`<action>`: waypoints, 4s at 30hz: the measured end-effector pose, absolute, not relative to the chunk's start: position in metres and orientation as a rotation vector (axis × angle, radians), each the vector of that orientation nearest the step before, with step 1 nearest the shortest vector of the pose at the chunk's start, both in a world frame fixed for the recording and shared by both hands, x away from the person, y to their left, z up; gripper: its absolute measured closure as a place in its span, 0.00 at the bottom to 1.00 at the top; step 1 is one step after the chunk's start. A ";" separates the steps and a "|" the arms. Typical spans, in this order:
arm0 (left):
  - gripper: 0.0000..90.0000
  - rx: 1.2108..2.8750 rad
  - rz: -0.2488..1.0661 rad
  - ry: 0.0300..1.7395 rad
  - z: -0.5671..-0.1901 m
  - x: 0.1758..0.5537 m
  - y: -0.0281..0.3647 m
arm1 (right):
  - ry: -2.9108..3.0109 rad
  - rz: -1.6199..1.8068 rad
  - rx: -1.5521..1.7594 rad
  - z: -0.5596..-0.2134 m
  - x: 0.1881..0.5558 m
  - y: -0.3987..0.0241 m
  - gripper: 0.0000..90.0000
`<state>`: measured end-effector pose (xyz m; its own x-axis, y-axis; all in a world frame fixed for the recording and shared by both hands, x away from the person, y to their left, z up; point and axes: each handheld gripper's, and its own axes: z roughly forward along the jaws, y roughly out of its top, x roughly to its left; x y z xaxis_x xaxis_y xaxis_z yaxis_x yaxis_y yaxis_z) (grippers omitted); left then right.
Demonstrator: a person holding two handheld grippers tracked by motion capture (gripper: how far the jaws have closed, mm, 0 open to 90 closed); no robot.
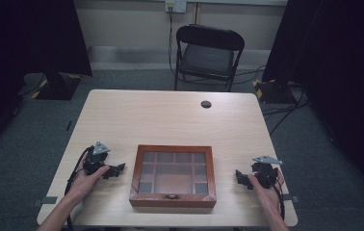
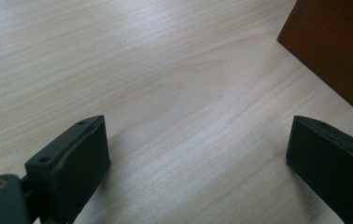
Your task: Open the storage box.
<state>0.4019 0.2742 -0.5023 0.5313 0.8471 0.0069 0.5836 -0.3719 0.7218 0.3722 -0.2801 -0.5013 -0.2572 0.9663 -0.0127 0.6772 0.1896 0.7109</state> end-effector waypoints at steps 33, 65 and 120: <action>0.01 2.090 0.498 1.189 -0.503 0.403 0.274 | 2.235 1.243 1.287 -0.444 0.357 -0.237 0.40; 0.06 2.065 0.509 1.214 -0.501 0.402 0.273 | 2.665 1.390 0.766 -0.431 0.338 -0.123 0.71; 0.20 2.054 0.380 1.018 -0.469 0.378 0.260 | 2.841 1.423 0.519 -0.424 0.329 -0.100 0.92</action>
